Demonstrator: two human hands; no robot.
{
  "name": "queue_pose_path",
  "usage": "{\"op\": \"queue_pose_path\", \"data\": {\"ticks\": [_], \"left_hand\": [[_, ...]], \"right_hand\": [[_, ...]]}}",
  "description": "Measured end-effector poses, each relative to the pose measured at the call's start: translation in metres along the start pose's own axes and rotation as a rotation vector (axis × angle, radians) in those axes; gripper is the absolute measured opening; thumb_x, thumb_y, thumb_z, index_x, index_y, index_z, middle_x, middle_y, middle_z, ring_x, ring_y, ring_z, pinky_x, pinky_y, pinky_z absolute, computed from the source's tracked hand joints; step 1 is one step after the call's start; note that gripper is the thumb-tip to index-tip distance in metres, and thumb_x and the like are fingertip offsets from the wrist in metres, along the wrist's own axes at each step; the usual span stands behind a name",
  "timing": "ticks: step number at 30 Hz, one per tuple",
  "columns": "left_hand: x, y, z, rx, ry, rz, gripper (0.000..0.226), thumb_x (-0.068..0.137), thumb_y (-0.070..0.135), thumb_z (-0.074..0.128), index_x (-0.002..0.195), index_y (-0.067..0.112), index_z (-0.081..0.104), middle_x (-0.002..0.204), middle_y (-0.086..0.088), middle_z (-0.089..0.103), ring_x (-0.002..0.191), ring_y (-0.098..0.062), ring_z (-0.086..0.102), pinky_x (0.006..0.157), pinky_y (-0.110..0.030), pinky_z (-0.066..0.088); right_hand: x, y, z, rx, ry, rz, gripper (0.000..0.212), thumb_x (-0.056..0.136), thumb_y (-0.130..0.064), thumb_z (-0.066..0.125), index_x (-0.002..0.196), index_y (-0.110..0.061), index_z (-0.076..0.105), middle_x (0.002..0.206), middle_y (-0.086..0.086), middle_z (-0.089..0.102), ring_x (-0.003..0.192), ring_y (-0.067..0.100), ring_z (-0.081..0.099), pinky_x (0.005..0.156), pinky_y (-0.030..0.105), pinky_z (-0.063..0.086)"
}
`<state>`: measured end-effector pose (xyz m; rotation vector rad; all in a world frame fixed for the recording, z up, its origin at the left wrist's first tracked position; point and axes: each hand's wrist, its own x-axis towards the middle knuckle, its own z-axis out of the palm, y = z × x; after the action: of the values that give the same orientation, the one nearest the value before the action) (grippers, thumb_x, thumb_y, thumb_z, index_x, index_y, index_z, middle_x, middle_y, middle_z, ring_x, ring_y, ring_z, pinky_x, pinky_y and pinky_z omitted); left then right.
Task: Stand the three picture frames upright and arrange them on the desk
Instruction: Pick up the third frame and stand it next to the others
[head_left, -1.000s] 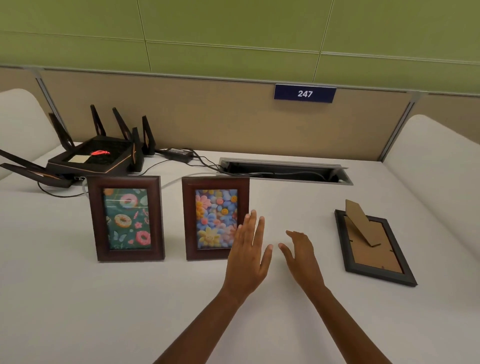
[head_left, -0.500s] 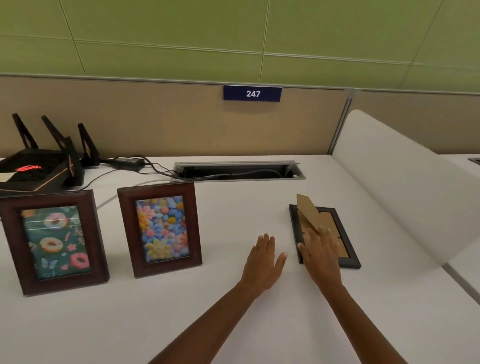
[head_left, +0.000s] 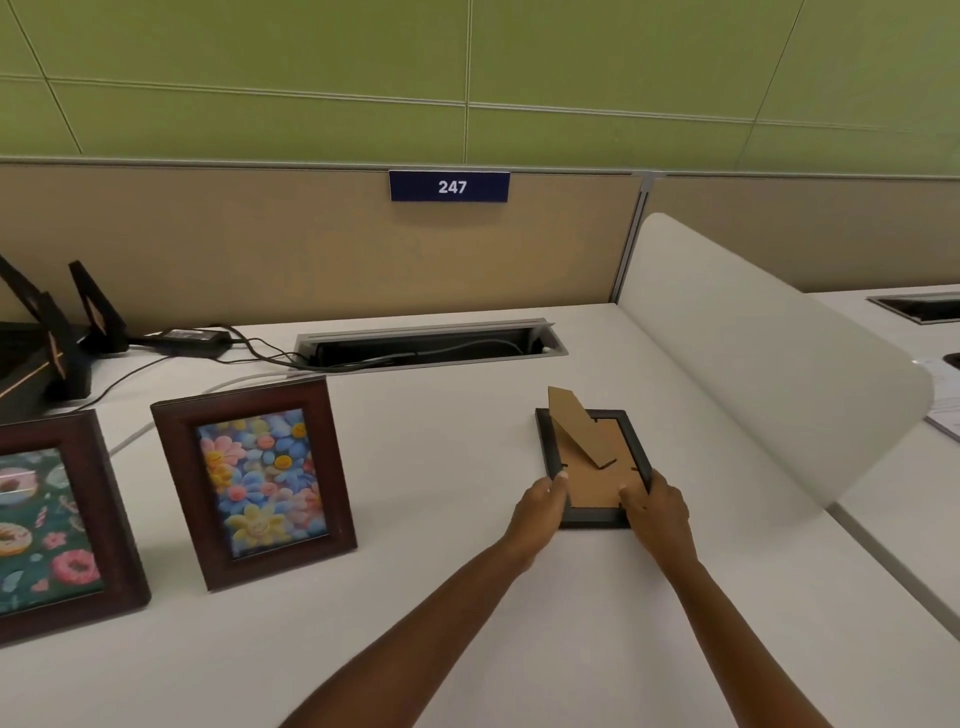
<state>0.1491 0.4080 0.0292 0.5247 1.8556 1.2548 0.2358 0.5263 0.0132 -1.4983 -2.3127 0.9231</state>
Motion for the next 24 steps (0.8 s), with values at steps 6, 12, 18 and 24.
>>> {"op": "queue_pose_path", "data": {"ticks": [6,12,18,24], "left_hand": [[0.004,0.004,-0.001,-0.224,0.053,-0.048,0.042,0.097,0.035,0.034,0.130,0.010,0.041,0.131,-0.010,0.048,0.123,-0.025,0.045,0.109,-0.039,0.037],[0.009,0.002,-0.016,-0.217,0.188,-0.054,0.040,0.096,0.018,0.039,0.135,0.012,0.033,0.141,-0.012,0.039,0.126,-0.026,0.041,0.099,-0.032,0.038],[0.009,0.012,-0.024,-0.301,0.080,-0.099,0.021,0.098,0.010,0.031,0.109,0.002,0.047,0.092,-0.010,0.049,0.073,-0.014,0.047,0.057,-0.019,0.046],[0.003,0.041,-0.035,-0.486,0.085,-0.108,0.022,0.098,0.007,0.033,0.111,-0.004,0.047,0.095,-0.018,0.049,0.069,-0.017,0.050,0.056,-0.022,0.045]], "right_hand": [[0.008,-0.008,-0.009,0.147,-0.019,0.083,0.043,0.088,-0.024,0.052,0.121,0.003,0.045,0.113,0.022,0.055,0.113,0.040,0.049,0.096,0.045,0.041],[0.015,-0.006,-0.023,0.503,-0.125,0.274,0.009,0.087,-0.010,0.054,0.089,-0.001,0.056,0.086,0.023,0.051,0.086,0.028,0.049,0.076,0.034,0.043],[0.011,-0.003,-0.042,0.871,-0.282,0.371,0.010,0.088,0.000,0.049,0.092,0.000,0.058,0.102,0.020,0.053,0.074,0.023,0.050,0.068,0.032,0.042],[0.010,-0.011,-0.058,1.076,-0.295,0.232,0.019,0.090,0.003,0.039,0.090,0.004,0.058,0.088,0.016,0.057,0.077,0.020,0.054,0.050,0.018,0.056]]}}
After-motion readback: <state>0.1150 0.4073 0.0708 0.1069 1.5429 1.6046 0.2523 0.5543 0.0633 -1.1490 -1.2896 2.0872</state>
